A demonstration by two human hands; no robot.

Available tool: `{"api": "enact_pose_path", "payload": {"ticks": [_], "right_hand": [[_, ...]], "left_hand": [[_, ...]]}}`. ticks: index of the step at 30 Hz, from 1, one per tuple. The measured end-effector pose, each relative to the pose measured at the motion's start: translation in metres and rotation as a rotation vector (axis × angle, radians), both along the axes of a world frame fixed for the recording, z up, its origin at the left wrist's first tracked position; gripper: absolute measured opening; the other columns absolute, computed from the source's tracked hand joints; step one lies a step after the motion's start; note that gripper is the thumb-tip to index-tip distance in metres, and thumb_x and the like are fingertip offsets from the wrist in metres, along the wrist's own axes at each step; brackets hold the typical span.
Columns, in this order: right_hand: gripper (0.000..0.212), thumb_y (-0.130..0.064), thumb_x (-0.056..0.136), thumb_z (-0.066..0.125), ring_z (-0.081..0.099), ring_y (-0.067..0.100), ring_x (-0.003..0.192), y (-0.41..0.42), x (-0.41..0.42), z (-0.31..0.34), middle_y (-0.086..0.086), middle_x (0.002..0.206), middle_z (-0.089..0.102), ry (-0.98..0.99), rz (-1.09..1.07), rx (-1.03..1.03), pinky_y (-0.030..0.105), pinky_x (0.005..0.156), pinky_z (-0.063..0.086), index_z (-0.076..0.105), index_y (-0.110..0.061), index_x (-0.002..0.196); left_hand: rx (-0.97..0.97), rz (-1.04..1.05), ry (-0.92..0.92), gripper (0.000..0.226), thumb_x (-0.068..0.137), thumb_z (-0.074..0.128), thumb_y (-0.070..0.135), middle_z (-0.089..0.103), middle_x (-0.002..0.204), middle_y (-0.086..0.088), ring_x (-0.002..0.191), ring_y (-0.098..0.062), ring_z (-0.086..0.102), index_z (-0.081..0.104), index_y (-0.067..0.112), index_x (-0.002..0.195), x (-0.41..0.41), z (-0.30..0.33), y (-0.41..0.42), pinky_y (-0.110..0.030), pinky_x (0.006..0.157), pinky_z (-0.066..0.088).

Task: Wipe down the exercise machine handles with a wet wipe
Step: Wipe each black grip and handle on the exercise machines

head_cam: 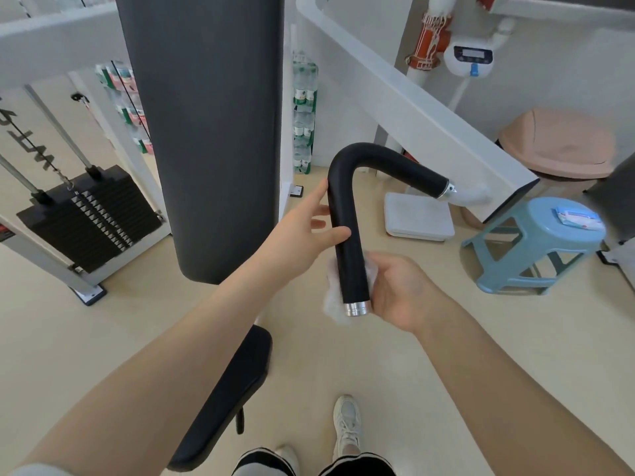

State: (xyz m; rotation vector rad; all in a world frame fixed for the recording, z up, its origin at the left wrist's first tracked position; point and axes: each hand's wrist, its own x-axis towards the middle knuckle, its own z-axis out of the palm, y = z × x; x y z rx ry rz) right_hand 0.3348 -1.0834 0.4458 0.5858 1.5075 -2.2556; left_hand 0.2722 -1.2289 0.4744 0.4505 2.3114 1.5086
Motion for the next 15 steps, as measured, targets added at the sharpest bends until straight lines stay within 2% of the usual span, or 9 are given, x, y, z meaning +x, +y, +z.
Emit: {"api": "enact_pose_path", "payload": {"ticks": [3, 5, 6, 7, 8, 10, 11, 13, 15], "right_hand": [[0.034, -0.032, 0.097, 0.039, 0.064, 0.023, 0.097, -0.011, -0.006, 0.003, 0.012, 0.107, 0.065, 0.127, -0.113, 0.082, 0.037, 0.087, 0.051, 0.06, -0.012, 0.114], [0.033, -0.036, 0.094, 0.041, 0.058, 0.019, 0.099, -0.018, 0.015, -0.01, 0.01, 0.104, 0.062, 0.266, -0.088, 0.285, 0.029, 0.086, 0.046, 0.059, -0.019, 0.115], [0.03, -0.035, 0.096, 0.04, 0.056, 0.012, 0.103, -0.02, 0.028, -0.016, 0.002, 0.109, 0.062, 0.369, -0.06, 0.394, 0.022, 0.086, 0.044, 0.056, -0.029, 0.12], [0.031, -0.034, 0.098, 0.039, 0.05, 0.002, 0.113, -0.02, 0.039, -0.019, -0.011, 0.123, 0.056, 0.5, -0.021, 0.504, 0.013, 0.091, 0.039, 0.048, -0.039, 0.128], [0.035, -0.034, 0.099, 0.036, 0.036, -0.006, 0.127, -0.017, 0.044, -0.025, -0.022, 0.14, 0.038, 0.651, 0.047, 0.629, 0.005, 0.097, 0.03, 0.037, -0.042, 0.133], [0.042, -0.04, 0.099, 0.028, 0.012, -0.004, 0.14, -0.007, 0.039, -0.027, -0.026, 0.153, 0.006, 0.895, 0.266, 0.976, 0.008, 0.108, 0.019, 0.033, -0.034, 0.14], [0.045, -0.041, 0.099, 0.025, 0.011, 0.003, 0.142, 0.0, 0.031, -0.025, -0.019, 0.155, 0.006, 1.001, 0.375, 1.201, 0.016, 0.111, 0.019, 0.038, -0.028, 0.14], [0.046, -0.039, 0.099, 0.023, 0.02, 0.018, 0.142, 0.011, 0.012, -0.019, -0.002, 0.152, 0.029, 1.228, 0.588, 1.566, 0.033, 0.113, 0.02, 0.054, -0.021, 0.128], [0.049, -0.038, 0.099, 0.021, 0.033, 0.024, 0.135, 0.019, -0.008, -0.005, 0.005, 0.139, 0.05, 1.363, 0.748, 1.683, 0.038, 0.111, 0.022, 0.065, -0.019, 0.113]], "left_hand": [[0.008, 0.009, -0.014, 0.073, 0.088, 0.06, 0.027, 0.052, 0.115, 0.015, 0.092, 0.004, 0.057, 0.016, 0.047, 0.142, -0.001, -0.001, 0.0, -0.011, 0.07, 0.036], [0.01, 0.022, 0.006, 0.07, 0.089, 0.059, 0.027, 0.053, 0.109, 0.019, 0.089, 0.006, 0.057, 0.018, 0.044, 0.143, 0.001, -0.003, 0.0, -0.01, 0.068, 0.038], [0.016, 0.038, 0.027, 0.065, 0.091, 0.056, 0.027, 0.055, 0.107, 0.019, 0.09, 0.006, 0.057, 0.021, 0.041, 0.143, 0.002, -0.006, 0.0, -0.011, 0.071, 0.04], [0.026, 0.065, 0.055, 0.057, 0.093, 0.052, 0.026, 0.059, 0.106, 0.017, 0.091, 0.003, 0.059, 0.028, 0.037, 0.143, 0.001, -0.008, 0.0, -0.013, 0.077, 0.043], [0.045, 0.104, 0.074, 0.047, 0.095, 0.048, 0.025, 0.063, 0.104, 0.014, 0.093, 0.0, 0.06, 0.036, 0.033, 0.14, -0.001, -0.01, -0.002, -0.017, 0.082, 0.046], [0.103, 0.186, 0.068, 0.034, 0.098, 0.04, 0.021, 0.065, 0.099, 0.014, 0.092, -0.005, 0.061, 0.054, 0.026, 0.129, -0.007, -0.009, -0.005, -0.023, 0.084, 0.049], [0.126, 0.214, 0.06, 0.031, 0.098, 0.039, 0.02, 0.065, 0.098, 0.015, 0.091, -0.004, 0.061, 0.06, 0.023, 0.121, -0.011, -0.008, -0.007, -0.023, 0.082, 0.049], [0.148, 0.245, 0.058, 0.029, 0.098, 0.039, 0.018, 0.064, 0.097, 0.017, 0.086, 0.0, 0.06, 0.065, 0.022, 0.109, -0.016, -0.005, -0.007, -0.021, 0.08, 0.049], [0.151, 0.271, 0.055, 0.027, 0.097, 0.04, 0.015, 0.065, 0.097, 0.015, 0.085, 0.0, 0.061, 0.065, 0.022, 0.106, -0.017, -0.005, -0.004, -0.022, 0.08, 0.049]]}}
